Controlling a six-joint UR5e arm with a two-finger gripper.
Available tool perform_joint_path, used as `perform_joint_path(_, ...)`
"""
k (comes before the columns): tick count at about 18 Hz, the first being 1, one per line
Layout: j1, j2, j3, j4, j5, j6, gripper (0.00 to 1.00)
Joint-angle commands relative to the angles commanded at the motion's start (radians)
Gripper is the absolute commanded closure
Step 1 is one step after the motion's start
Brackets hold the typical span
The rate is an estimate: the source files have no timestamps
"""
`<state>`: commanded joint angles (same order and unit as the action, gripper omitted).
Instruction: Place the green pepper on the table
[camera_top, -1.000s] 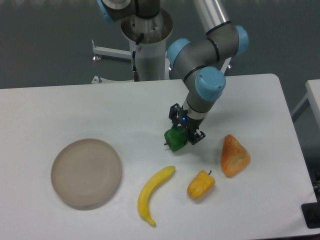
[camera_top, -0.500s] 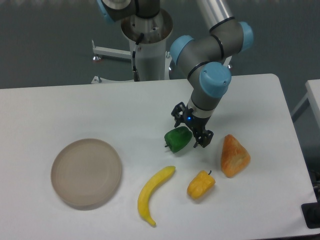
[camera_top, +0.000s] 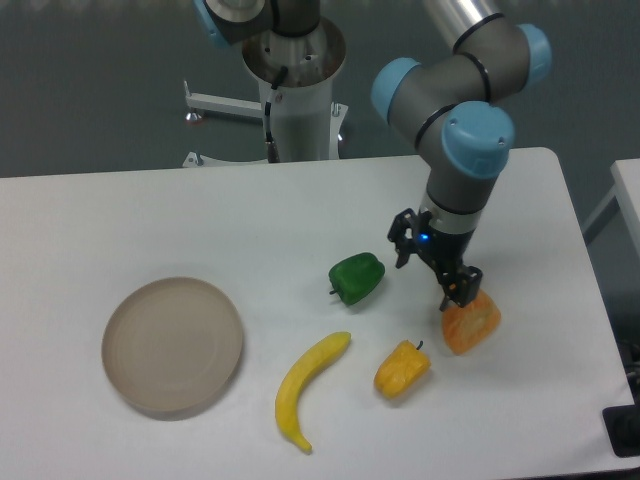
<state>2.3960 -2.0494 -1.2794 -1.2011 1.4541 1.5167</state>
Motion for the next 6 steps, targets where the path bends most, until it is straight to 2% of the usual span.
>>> perform_joint_path(3, 0.000, -0.020, 0.032, 0.003, 0.025, 0.010, 0.00)
perform_joint_path(6, -0.003, -0.021, 0.031, 0.003, 0.026, 0.008, 0.00)
